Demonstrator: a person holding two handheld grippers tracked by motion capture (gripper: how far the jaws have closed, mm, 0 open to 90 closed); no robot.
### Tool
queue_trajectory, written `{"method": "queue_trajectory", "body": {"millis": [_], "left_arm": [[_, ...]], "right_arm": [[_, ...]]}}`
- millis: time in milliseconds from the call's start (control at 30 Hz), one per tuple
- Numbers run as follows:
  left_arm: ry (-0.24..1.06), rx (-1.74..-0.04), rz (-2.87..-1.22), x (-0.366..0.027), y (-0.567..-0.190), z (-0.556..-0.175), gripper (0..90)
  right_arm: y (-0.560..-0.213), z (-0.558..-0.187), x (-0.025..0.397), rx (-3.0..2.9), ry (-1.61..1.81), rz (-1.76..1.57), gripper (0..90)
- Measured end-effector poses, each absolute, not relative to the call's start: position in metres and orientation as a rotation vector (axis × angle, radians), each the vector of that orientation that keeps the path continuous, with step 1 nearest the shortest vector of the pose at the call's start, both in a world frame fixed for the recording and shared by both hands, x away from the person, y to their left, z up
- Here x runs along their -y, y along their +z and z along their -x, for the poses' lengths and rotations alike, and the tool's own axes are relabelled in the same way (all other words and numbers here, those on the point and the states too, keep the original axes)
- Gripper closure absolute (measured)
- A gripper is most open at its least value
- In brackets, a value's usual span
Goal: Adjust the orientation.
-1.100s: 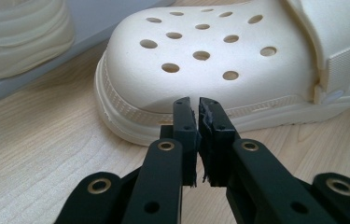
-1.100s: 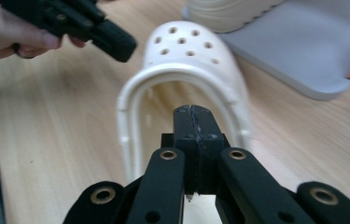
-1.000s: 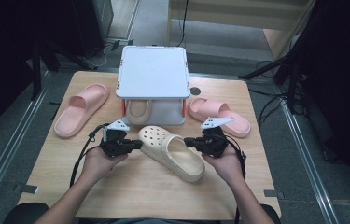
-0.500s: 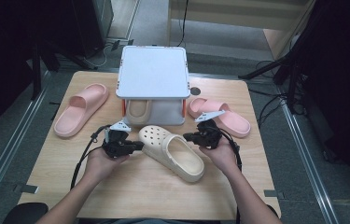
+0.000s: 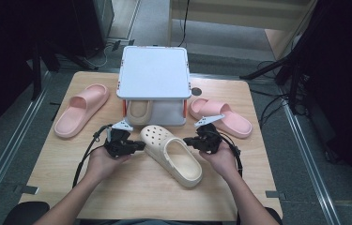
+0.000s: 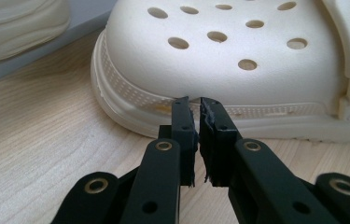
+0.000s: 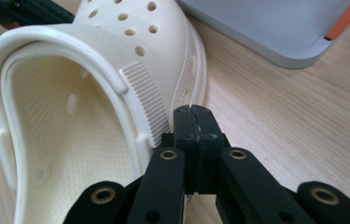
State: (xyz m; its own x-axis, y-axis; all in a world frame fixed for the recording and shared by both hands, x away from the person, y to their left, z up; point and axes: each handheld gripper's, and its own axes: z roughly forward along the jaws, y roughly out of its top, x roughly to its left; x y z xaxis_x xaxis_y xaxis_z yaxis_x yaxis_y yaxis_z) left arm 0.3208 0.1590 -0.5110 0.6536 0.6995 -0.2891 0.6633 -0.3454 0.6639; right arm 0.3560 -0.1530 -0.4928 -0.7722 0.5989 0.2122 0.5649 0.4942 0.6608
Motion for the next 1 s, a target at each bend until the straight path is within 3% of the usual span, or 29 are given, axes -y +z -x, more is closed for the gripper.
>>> {"method": "queue_trajectory", "body": {"millis": [1000], "left_arm": [[-0.005,-1.012,-2.104,-0.132,-0.515,-0.348,84.7]], "right_arm": [[-0.492,-0.311,0.153,-2.655,1.195,-1.087,90.0]]}}
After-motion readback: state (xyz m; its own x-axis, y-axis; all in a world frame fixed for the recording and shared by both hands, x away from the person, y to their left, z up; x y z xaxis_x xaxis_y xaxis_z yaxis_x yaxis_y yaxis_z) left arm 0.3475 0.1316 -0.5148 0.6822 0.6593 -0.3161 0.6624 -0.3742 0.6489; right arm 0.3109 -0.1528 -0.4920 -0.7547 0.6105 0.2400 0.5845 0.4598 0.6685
